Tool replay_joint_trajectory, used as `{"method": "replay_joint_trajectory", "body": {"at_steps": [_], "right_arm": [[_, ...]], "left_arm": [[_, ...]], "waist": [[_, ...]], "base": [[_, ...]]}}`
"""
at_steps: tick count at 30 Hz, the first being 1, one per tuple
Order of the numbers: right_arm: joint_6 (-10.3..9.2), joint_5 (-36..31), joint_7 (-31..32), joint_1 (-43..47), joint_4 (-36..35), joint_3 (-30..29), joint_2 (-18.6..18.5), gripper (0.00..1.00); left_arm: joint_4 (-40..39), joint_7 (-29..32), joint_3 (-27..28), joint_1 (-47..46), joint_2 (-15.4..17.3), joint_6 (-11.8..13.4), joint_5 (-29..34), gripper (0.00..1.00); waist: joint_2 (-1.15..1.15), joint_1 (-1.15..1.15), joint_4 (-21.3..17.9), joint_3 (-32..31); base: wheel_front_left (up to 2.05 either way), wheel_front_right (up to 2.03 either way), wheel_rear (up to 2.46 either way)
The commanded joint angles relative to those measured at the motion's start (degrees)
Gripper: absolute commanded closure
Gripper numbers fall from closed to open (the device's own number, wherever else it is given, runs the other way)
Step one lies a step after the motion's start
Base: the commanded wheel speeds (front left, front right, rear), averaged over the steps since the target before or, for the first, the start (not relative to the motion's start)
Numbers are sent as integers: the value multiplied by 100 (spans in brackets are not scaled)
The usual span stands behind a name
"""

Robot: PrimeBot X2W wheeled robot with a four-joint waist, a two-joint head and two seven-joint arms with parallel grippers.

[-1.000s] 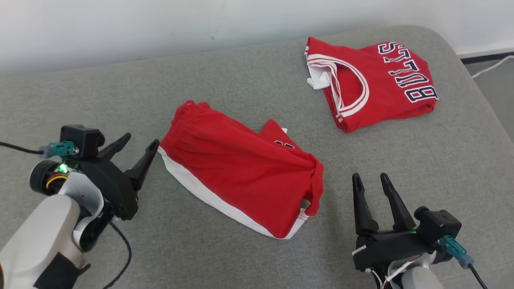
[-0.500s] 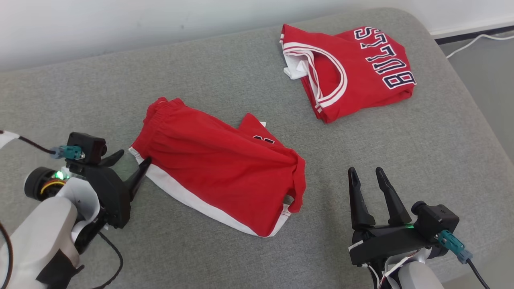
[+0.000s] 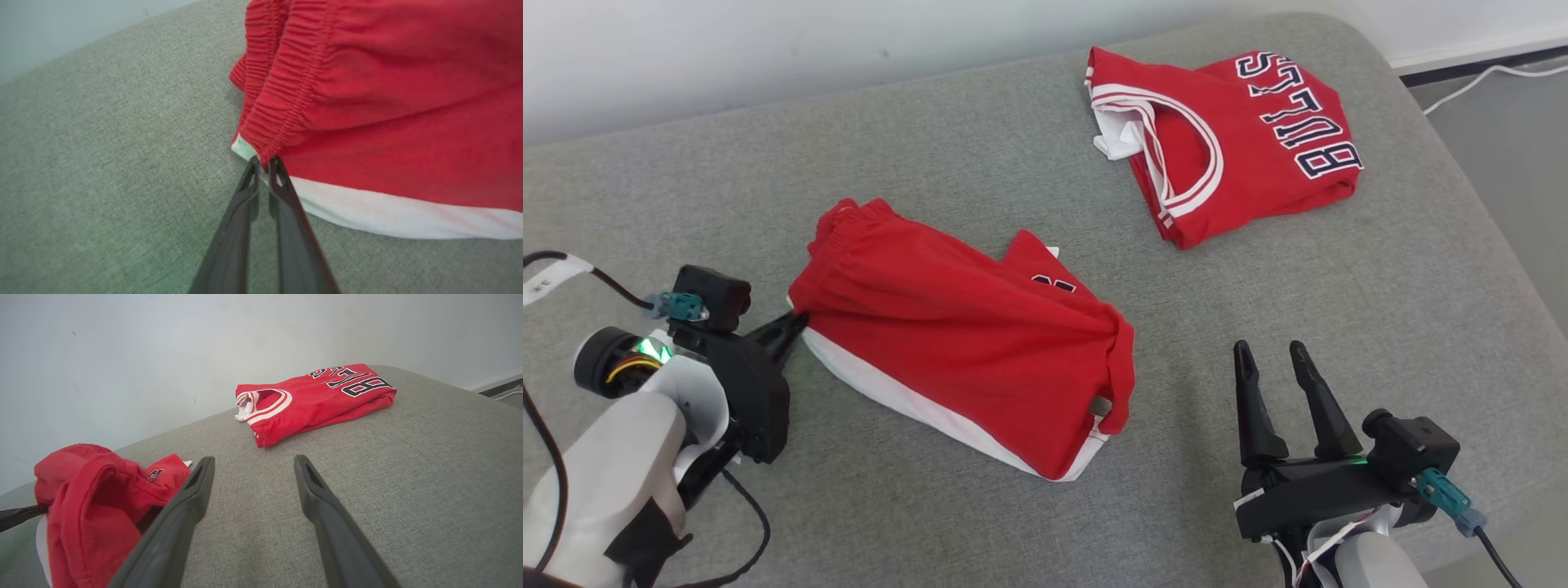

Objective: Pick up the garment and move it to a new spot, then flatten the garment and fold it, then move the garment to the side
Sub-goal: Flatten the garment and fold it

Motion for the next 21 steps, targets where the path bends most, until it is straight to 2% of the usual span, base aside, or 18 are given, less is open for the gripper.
{"method": "replay_joint_trajectory", "body": {"at_steps": [1, 9, 12, 21], "right_arm": [[3, 2, -26, -4, 14, -19, 3, 0], [3, -79, -20, 130, 59, -109, 3, 0], [3, -125, -20, 221, 79, -207, 0, 0], [3, -249, -20, 501, 83, -506, 1, 0]], "left_arm": [[19, -80, -44, -17, 25, 2, -87, 100], [-84, -400, -243, 61, 88, 4, -264, 100], [-360, -539, -201, 278, 53, 94, -346, 100], [-1670, -489, -181, 1077, 157, 766, -482, 100]], "waist": [[0, 0, 38, -11], [0, 0, 344, -226], [0, 0, 567, -413], [0, 0, 1137, -737]], "base": [[0, 0, 0], [0, 0, 0], [0, 0, 0], [0, 0, 0]]}}
